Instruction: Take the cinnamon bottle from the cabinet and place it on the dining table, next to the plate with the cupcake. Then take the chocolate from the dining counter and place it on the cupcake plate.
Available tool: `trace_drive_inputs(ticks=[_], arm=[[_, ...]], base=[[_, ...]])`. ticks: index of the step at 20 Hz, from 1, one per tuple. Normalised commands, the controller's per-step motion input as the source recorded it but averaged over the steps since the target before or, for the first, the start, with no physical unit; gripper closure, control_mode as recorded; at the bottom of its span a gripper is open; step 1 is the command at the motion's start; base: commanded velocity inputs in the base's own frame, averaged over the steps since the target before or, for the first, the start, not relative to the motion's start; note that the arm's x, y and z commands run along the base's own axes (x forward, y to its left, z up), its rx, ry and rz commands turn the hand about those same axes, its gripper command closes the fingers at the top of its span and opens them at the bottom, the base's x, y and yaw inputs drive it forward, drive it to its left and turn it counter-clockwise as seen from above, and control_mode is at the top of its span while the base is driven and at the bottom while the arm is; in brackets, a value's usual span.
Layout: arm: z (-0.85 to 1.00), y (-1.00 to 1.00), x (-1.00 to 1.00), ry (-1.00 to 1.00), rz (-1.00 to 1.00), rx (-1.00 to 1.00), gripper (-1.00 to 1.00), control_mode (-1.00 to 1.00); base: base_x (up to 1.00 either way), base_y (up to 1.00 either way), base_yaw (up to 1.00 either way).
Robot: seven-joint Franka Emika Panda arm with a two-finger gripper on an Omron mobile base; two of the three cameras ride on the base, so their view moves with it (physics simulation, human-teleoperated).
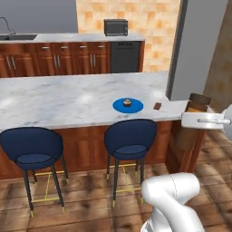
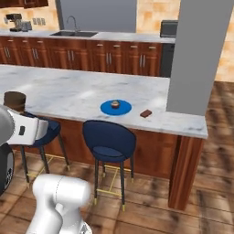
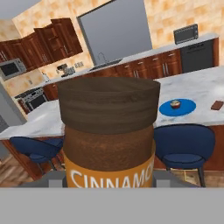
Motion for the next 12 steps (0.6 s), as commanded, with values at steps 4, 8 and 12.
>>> trace_drive_inputs(ticks=[4, 8, 12], arm=[[0.00, 0.00, 0.00, 0.00, 0.00, 0.00, 1.00, 1.00], [0.00, 0.00, 0.00, 0.00, 0.00, 0.00, 1.00, 1.00], [0.00, 0.00, 0.00, 0.00, 0.00, 0.00, 1.00, 1.00]], base=[[0.66, 0.00, -0.02], [0.62, 0.00, 0.00], [0.47, 0.00, -0.04]])
